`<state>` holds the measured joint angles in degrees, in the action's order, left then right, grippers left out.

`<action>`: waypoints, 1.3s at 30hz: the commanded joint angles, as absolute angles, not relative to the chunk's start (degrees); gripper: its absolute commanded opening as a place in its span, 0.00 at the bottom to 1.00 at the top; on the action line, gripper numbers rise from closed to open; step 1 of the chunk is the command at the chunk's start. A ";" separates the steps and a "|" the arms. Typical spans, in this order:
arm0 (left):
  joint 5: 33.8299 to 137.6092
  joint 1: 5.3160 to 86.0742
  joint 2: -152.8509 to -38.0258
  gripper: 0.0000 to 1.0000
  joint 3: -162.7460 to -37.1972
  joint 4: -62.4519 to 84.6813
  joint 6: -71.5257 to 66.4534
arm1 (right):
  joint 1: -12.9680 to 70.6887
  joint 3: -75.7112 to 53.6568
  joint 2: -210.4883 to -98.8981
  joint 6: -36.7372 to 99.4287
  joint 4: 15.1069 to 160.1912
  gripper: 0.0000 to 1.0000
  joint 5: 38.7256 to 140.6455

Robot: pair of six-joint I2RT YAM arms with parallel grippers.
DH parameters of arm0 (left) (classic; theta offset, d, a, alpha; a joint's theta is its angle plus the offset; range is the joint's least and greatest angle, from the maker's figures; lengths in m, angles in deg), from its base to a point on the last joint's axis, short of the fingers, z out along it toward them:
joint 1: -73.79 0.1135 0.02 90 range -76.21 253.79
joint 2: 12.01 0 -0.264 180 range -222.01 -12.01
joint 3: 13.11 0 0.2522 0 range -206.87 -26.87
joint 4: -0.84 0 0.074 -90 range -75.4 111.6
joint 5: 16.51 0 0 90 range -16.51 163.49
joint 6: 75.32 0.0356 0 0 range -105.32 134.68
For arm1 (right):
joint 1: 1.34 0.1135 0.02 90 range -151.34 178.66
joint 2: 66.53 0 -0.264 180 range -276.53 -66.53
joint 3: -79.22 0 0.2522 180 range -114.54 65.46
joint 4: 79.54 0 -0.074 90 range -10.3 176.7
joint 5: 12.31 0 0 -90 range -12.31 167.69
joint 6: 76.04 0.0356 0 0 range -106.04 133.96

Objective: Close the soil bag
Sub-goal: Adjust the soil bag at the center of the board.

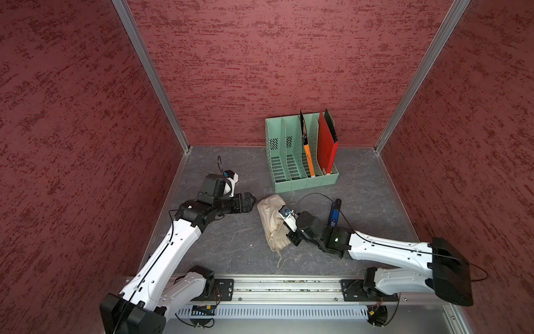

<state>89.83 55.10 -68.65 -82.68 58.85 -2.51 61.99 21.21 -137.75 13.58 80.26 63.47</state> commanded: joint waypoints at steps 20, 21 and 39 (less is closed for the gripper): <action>75.61 29.78 -69.77 1.00 -94.43 70.05 2.42 | 60.49 6.57 -138.17 9.75 68.76 0.00 72.06; 75.03 29.12 -70.10 1.00 -94.39 69.65 2.24 | 60.24 6.46 -138.08 9.74 68.84 0.00 72.54; 76.08 27.78 -76.69 0.83 -94.55 63.40 2.37 | 56.17 5.69 -137.85 10.90 68.79 0.00 78.59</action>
